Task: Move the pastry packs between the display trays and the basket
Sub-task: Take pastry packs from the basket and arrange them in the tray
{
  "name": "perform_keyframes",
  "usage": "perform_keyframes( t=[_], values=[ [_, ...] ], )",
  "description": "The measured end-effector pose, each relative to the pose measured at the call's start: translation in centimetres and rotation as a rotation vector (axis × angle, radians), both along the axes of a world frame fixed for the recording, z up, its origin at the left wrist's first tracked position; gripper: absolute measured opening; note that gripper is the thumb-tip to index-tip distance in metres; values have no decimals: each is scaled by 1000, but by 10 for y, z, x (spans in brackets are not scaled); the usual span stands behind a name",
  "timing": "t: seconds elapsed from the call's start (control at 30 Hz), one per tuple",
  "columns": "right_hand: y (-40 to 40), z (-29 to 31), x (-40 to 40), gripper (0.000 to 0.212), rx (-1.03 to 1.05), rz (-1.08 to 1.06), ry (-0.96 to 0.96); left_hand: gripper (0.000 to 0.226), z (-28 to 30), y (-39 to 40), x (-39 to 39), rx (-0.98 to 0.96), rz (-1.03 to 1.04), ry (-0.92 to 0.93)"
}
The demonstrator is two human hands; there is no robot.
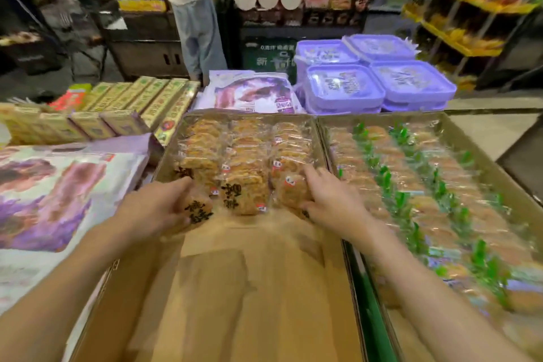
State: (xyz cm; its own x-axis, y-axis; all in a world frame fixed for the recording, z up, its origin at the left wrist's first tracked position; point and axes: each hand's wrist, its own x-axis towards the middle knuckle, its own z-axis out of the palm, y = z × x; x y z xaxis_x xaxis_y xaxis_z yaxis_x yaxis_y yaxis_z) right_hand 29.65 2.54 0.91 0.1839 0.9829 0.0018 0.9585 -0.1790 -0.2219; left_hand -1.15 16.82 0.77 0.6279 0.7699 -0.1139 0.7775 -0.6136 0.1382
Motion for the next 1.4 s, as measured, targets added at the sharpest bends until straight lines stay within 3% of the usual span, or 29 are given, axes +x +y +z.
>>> perform_keyframes(
  t=[0.1,0.23,0.5,0.7,0.9,1.1,1.4],
  values=[
    [25,-10,-6,69,-79,48,-218,50,-2,21,14,81,-34,235],
    [50,-20,-10,67,-142,23,-300,43,-15,42,29,165,-69,295],
    [61,-44,-20,81,-30,-23,-463,62,-51,65,28,493,-160,32],
    [51,-64,-29,99,-25,-66,-470,90,-76,58,32,404,-76,-56],
    [63,-62,-26,90,-50,-129,-460,124,-71,54,52,252,-83,-110],
    [69,-75,-26,106,-7,-147,-436,117,-77,54,75,266,-148,-7],
    [67,-73,-32,99,-32,-173,-407,108,-79,56,73,359,-202,-83]
  ],
)
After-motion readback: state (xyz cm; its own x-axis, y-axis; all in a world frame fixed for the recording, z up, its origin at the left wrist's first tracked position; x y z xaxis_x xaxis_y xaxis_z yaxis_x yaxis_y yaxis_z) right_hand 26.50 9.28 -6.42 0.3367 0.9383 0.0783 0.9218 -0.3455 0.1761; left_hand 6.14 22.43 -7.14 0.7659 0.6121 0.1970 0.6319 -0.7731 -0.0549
